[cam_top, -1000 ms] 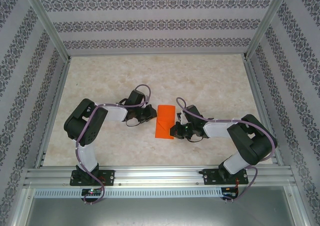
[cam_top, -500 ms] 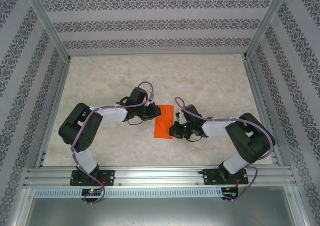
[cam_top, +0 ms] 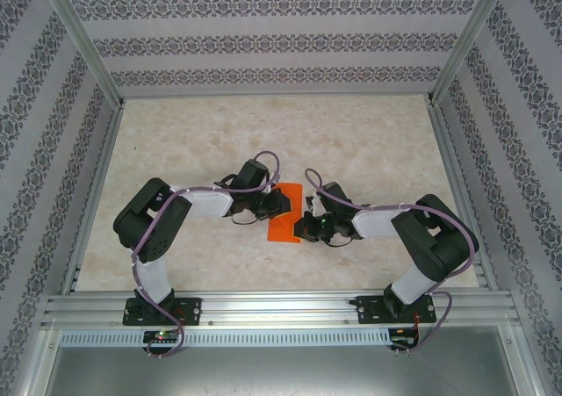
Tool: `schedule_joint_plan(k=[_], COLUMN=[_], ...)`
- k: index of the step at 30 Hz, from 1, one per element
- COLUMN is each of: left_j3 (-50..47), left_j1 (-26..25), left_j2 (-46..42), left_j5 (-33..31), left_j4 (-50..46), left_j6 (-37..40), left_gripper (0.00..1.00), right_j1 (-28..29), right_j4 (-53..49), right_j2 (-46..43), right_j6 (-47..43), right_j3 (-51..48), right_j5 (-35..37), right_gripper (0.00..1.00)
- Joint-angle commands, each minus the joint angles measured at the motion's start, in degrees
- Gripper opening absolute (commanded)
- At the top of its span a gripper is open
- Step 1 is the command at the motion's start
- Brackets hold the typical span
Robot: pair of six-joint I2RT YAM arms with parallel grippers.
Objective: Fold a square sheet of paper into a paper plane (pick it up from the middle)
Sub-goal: Fold the triangle a second time at the center of the table.
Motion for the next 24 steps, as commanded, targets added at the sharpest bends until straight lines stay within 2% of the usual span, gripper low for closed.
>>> schedule_joint_plan(k=[1, 8, 16, 24], left_j3=[-0.5, -0.5, -2.3, -2.7], left_j1=[-1.0, -1.4, -1.4, -1.4], left_j2=[1.2, 2.8, 4.1, 4.3], left_j5=[1.9, 2.2, -2.0, -3.5], left_j4=[3.6, 4.1, 2.0, 1.3], left_j6=[-1.4, -0.8, -0.2, 1.1], left_gripper=[0.15, 0.15, 0.14, 0.15], right_j1=[1.1, 1.2, 1.3, 2.2], right_j4=[-4.7, -4.7, -7.5, -10.1], right_j2=[2.9, 1.8, -0.9, -5.5], right_j6=[0.0, 0.5, 0.1, 0.4], right_j3=[-2.0, -2.6, -0.9, 1.9], right_j5=[5.9, 6.3, 6.9, 6.7], right_gripper=[0.03, 0.03, 0.04, 0.07])
